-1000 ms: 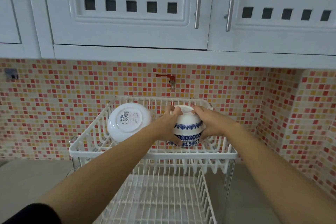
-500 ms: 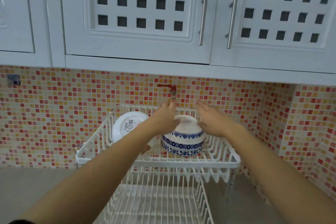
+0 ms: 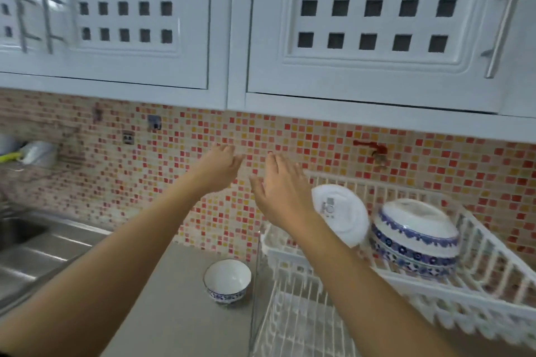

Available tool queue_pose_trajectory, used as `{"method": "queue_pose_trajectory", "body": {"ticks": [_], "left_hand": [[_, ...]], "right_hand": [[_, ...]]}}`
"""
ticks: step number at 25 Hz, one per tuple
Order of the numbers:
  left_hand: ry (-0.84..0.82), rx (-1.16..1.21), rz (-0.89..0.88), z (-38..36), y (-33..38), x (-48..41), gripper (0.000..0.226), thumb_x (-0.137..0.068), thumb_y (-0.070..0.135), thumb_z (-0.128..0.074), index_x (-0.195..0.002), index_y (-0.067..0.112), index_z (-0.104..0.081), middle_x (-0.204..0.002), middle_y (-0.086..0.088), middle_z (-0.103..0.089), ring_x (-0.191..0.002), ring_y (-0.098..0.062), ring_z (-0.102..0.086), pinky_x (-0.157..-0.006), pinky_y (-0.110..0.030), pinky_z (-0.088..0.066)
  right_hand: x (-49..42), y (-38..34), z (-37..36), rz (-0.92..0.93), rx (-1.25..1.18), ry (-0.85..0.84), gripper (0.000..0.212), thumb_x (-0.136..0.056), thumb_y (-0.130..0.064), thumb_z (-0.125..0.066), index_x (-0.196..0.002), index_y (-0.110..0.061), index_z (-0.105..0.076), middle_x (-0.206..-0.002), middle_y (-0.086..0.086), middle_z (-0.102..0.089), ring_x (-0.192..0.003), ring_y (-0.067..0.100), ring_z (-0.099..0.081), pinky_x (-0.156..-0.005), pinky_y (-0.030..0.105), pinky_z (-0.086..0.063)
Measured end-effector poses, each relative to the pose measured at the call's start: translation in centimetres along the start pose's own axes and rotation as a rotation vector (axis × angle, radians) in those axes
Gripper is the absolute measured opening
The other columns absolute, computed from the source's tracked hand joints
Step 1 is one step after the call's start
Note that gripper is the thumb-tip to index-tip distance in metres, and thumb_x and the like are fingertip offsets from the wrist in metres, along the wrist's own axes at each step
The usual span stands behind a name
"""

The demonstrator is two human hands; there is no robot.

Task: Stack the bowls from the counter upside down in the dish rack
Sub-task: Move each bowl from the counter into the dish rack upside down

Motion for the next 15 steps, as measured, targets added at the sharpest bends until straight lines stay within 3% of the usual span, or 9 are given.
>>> {"method": "queue_pose_trajectory", "body": {"ticks": [8,15], "left_hand": [[-0.154,-0.045,0.217,-4.9,-16.2,0.0,0.042,-0.103,0.018,-0.023,-0.135,-0.003,-0.041,-0.144,-0.021,-0.039,-0.133,-0.035,-0.037,-0.112,-0.04,-0.029],[-0.381,0.0,0.134,-17.7,-21.8,-2.0,0.04,-0.101,0.017,-0.025,-0.13,-0.006,-0.043,-0.135,-0.023,-0.046,-0.125,-0.037,-0.043,-0.105,-0.043,-0.038]], "right_hand": [[-5.6,-8.2,-12.2,-0.091,-0.07,-0.133,0.061,-0.1,-0.038,-0.026,-0.149,-0.004,-0.011,-0.157,0.014,-0.015,-0.145,0.027,-0.013,-0.118,0.039,-0.014],[-3.9,-2.9,-26.0,-0.419,-0.007,-0.34,0.065,-0.099,-0.037,-0.03,-0.148,-0.001,-0.008,-0.157,0.017,-0.011,-0.143,0.032,-0.016,-0.117,0.043,-0.023]]}}
Point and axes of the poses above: each hand's wrist, its own x-axis away from the middle knuckle, its own z-axis out of the back of the hand, y = z × x, the point moved 10 cm from there along -x, towards the middle knuckle
